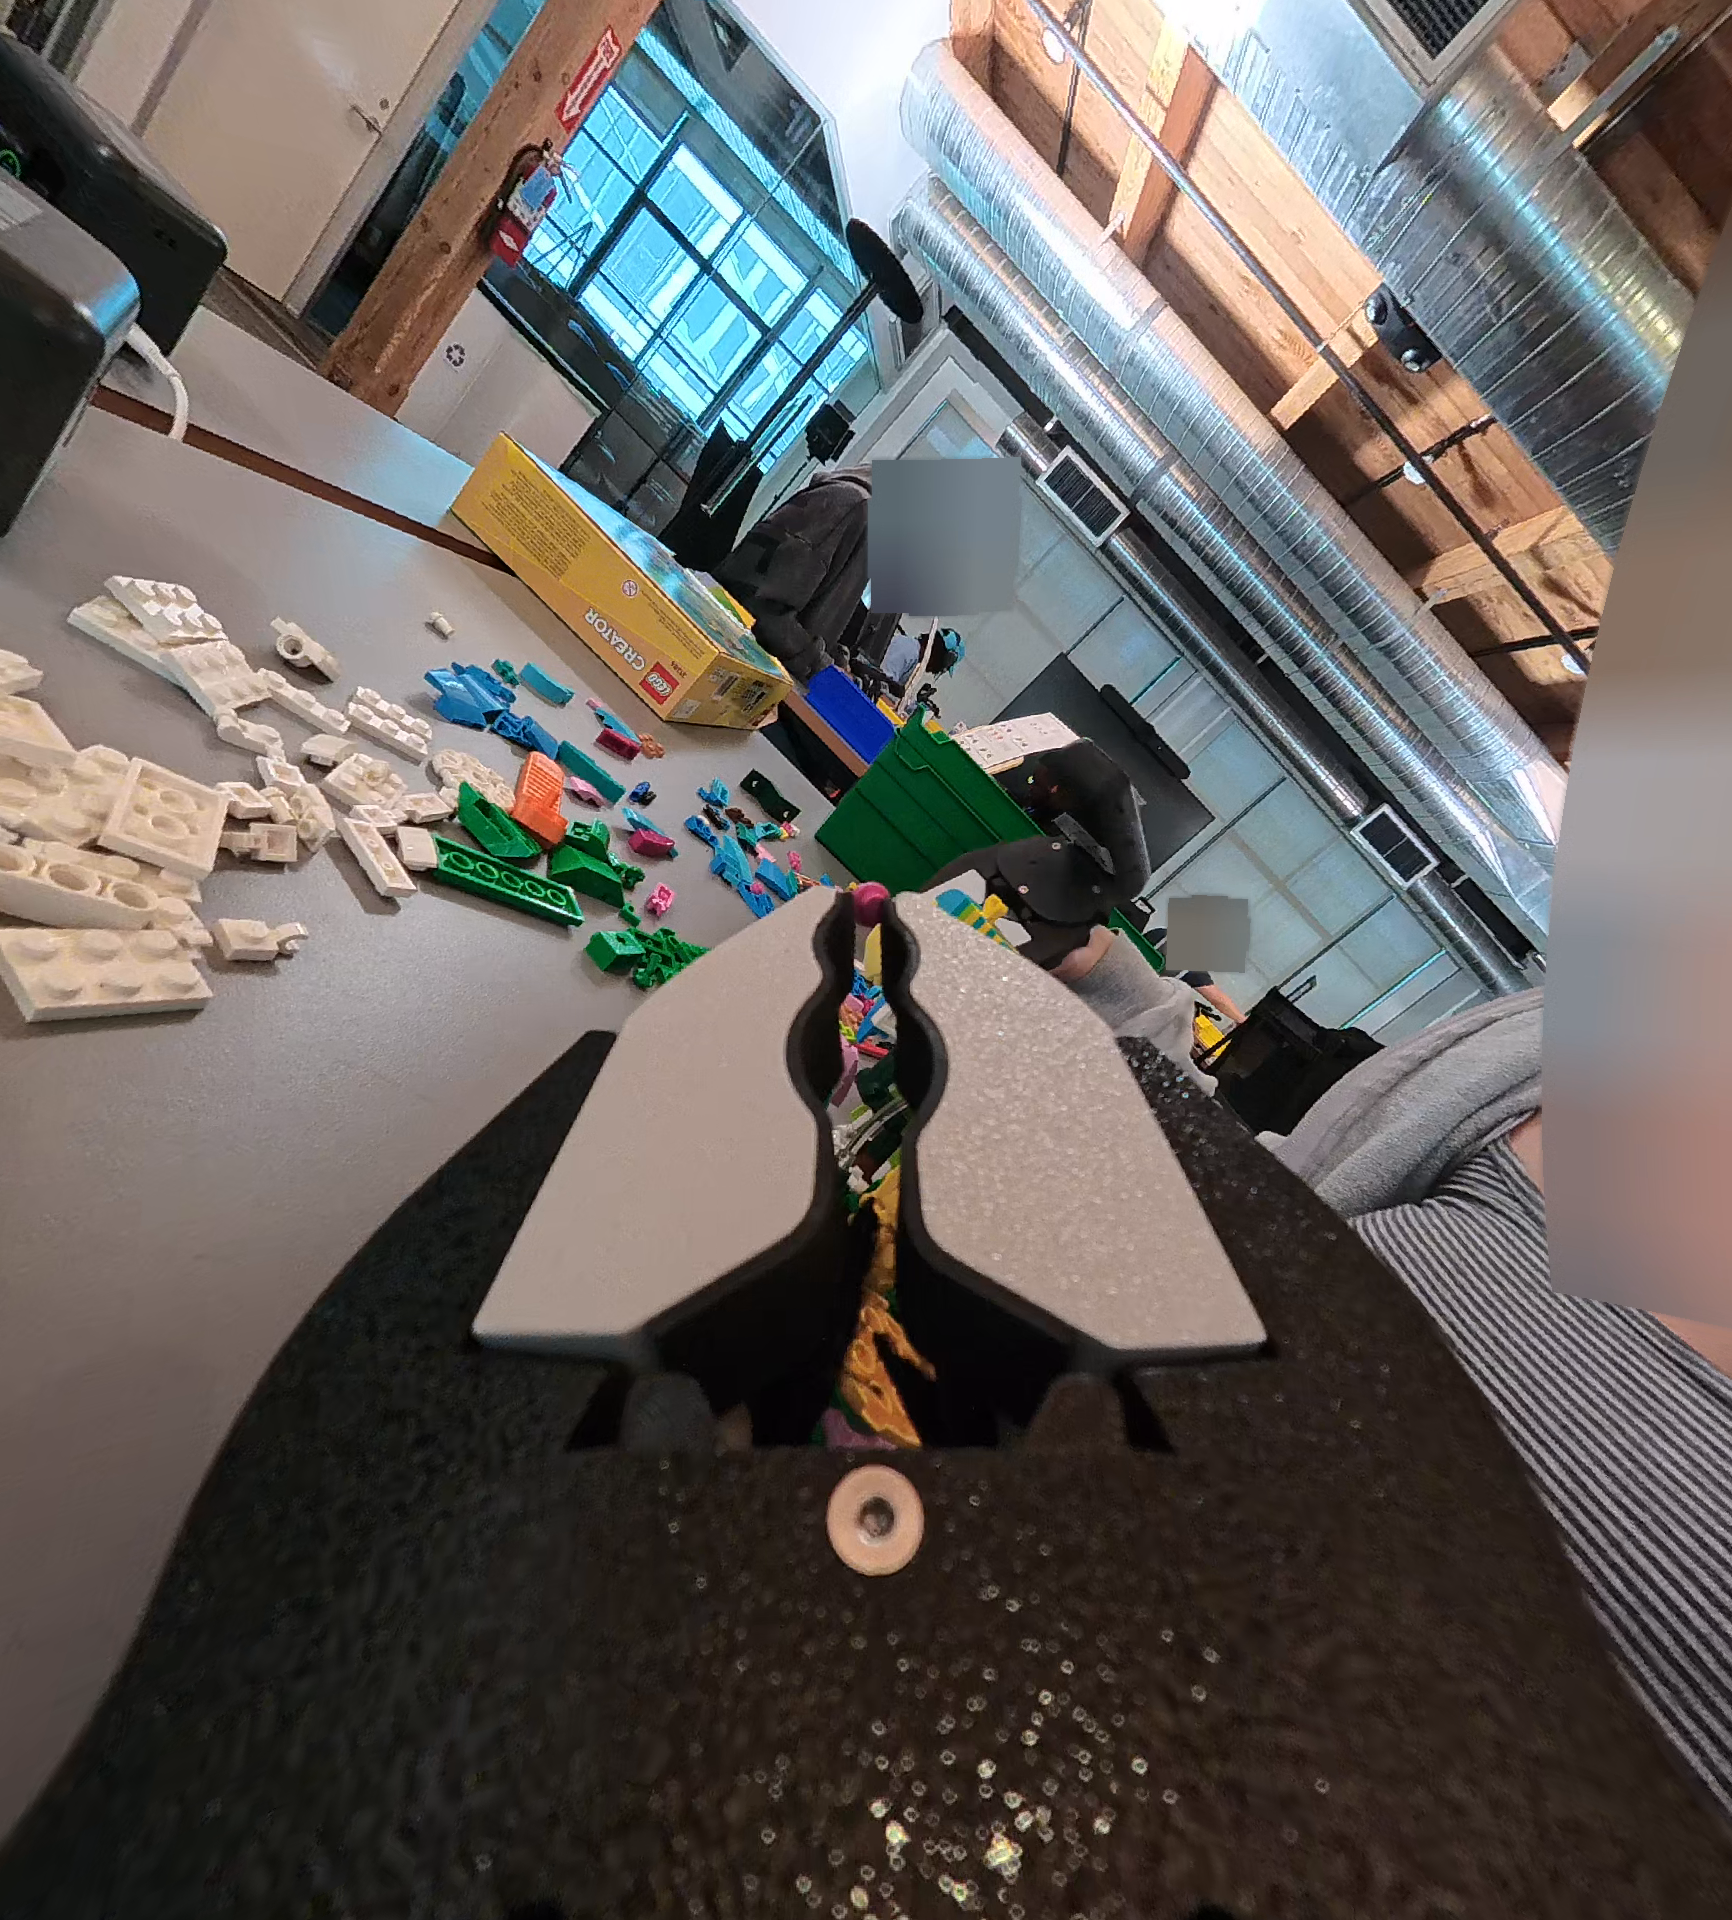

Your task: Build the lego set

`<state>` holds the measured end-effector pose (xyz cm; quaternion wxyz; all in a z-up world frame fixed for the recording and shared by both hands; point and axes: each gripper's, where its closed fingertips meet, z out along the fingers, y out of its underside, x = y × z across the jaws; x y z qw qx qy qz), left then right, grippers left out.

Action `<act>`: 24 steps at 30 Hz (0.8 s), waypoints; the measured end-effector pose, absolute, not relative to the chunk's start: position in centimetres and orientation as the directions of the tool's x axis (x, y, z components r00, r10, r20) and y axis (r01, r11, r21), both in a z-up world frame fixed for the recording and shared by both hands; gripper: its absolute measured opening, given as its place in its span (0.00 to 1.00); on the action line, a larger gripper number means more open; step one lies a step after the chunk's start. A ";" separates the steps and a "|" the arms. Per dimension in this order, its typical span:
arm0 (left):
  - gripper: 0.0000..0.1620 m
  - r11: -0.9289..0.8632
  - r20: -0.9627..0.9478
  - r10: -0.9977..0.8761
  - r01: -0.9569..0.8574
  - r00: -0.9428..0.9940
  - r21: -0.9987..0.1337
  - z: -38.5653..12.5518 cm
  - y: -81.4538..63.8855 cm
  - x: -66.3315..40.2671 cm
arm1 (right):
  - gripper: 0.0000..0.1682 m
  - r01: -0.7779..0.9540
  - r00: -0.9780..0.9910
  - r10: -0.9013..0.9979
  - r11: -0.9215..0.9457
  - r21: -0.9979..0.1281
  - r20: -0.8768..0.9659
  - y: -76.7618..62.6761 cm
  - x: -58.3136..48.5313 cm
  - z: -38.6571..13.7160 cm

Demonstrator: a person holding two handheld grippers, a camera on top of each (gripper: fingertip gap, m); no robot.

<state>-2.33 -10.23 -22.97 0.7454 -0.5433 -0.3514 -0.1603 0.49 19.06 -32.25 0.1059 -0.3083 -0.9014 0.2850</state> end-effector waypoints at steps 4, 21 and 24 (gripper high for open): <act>0.02 0.360 0.699 0.142 0.621 0.701 -0.696 -23.0 -10.3 -2.3 | 0.04 0.304 -0.782 0.558 0.729 -0.614 0.276 18.9 -1.0 -30.4; 0.02 0.365 0.703 0.138 0.624 0.698 -0.691 -22.9 -10.3 -2.4 | 0.03 -0.293 0.552 -0.262 0.828 0.478 0.791 12.3 -0.2 -14.4; 0.02 0.364 0.702 0.139 0.623 0.699 -0.692 -22.9 -10.3 -2.4 | 0.04 -0.298 0.553 -0.244 0.835 0.463 0.796 12.1 0.1 -14.1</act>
